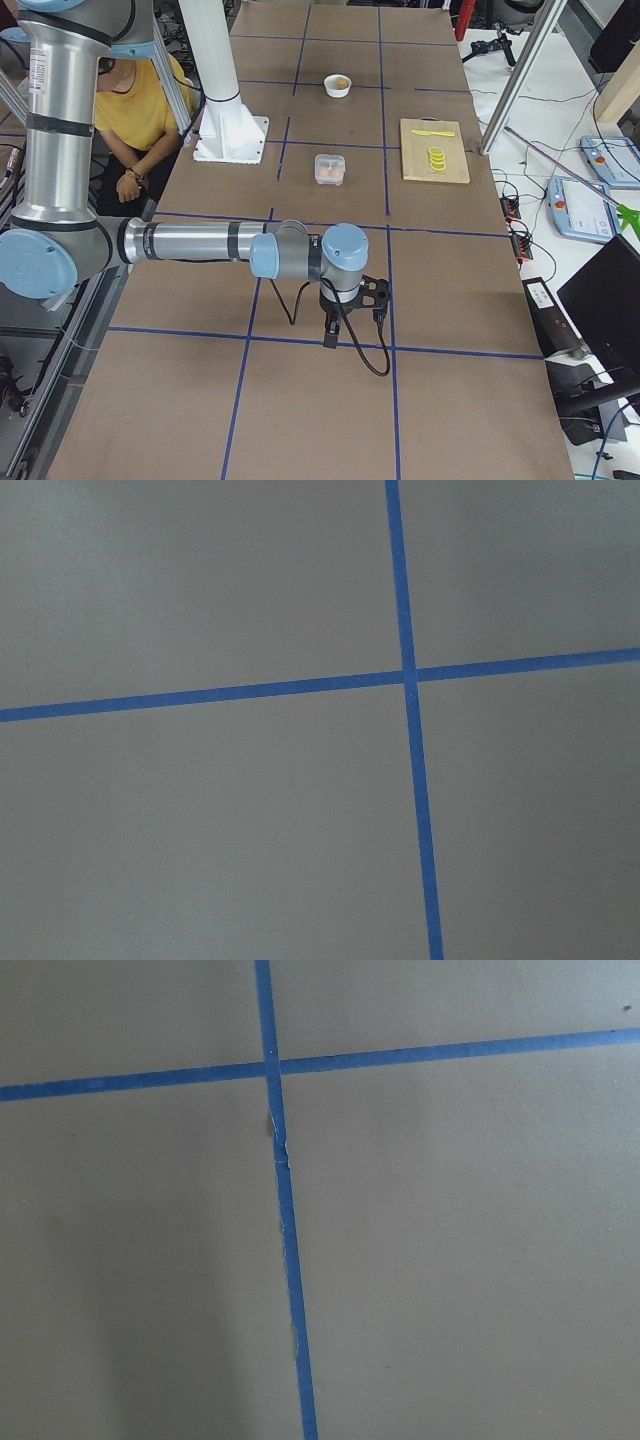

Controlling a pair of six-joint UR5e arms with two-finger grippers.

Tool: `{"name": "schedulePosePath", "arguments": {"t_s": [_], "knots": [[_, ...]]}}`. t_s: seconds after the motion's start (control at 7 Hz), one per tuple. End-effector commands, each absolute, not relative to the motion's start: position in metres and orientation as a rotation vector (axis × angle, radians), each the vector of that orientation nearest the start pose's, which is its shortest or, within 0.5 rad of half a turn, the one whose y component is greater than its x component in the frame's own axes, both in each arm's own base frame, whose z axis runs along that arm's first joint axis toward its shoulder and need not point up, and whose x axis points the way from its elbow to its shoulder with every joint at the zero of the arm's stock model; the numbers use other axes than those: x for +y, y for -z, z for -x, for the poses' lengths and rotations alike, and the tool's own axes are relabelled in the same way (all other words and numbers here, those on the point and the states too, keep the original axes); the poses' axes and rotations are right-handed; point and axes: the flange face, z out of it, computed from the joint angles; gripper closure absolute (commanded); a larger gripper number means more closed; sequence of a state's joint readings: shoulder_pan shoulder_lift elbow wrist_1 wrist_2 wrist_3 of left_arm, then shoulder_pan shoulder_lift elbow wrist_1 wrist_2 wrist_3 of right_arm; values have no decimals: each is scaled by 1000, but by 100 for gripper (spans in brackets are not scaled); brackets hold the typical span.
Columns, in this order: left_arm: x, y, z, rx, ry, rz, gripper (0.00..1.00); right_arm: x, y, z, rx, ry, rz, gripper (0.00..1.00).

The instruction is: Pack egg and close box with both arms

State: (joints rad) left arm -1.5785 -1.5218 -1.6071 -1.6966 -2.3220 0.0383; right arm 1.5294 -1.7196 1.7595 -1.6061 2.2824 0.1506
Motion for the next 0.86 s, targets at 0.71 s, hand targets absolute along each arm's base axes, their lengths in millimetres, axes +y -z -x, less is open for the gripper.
{"name": "schedulePosePath", "arguments": {"t_s": [0.71], "knots": [[-485,-636,8,804,-325,-261,0,-445,-611,18,-681,62,52,0]]}}
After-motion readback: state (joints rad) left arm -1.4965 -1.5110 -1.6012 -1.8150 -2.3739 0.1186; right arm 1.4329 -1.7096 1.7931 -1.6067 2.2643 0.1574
